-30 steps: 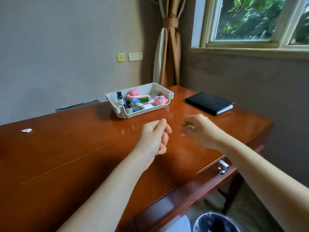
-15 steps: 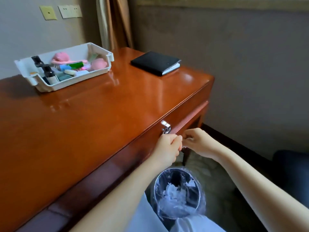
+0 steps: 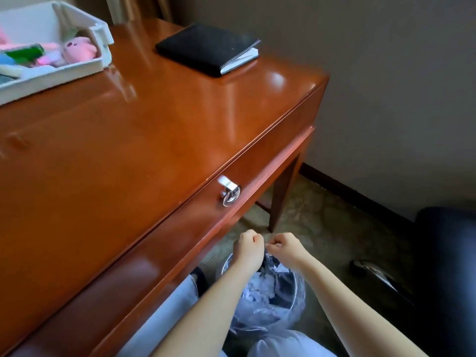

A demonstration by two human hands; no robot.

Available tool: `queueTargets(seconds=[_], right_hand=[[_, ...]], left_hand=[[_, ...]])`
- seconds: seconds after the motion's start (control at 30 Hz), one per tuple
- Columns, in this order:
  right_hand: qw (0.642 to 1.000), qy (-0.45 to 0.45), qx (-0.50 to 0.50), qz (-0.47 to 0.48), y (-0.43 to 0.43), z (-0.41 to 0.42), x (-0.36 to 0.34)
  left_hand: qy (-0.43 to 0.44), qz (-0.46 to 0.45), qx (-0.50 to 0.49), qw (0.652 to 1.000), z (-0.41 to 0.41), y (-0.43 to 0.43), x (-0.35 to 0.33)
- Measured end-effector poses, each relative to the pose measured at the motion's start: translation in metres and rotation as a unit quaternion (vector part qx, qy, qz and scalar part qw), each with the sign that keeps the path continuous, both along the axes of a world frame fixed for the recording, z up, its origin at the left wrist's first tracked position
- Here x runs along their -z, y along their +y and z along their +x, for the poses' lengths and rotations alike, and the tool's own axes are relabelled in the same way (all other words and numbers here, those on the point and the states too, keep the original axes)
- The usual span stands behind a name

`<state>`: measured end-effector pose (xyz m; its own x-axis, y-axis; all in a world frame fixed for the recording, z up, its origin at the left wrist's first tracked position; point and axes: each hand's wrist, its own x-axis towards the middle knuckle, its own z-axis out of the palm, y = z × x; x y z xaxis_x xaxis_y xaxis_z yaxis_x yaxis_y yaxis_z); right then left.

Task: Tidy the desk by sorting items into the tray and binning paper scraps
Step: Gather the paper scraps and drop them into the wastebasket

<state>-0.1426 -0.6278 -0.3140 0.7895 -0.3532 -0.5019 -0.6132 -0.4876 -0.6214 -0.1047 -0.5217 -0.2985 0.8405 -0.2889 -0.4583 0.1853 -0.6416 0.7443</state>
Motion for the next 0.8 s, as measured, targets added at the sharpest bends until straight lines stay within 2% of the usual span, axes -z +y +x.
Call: queueTargets(seconds=[0.17, 0.4, 0.63, 0.8], right_hand=[[0.998, 0.024, 0.059, 0.018, 0.005, 0.005, 0.028], [0.992, 0.098, 0.047, 0.060, 0.001, -0.003, 0.045], [0.997, 0.078, -0.012, 0.001, -0.007, -0.010, 0.024], [0.997, 0.049, -0.041, -0.049, -0.012, -0.012, -0.017]], left_hand=[[0.032, 0.032, 0.035, 0.998, 0.007, -0.009, 0.028], [0.060, 0.046, 0.054, 0.996, 0.003, 0.003, 0.048], [0.086, 0.034, 0.139, 0.986, -0.003, 0.015, 0.024], [0.048, 0.030, 0.190, 0.980, -0.009, 0.025, -0.014]])
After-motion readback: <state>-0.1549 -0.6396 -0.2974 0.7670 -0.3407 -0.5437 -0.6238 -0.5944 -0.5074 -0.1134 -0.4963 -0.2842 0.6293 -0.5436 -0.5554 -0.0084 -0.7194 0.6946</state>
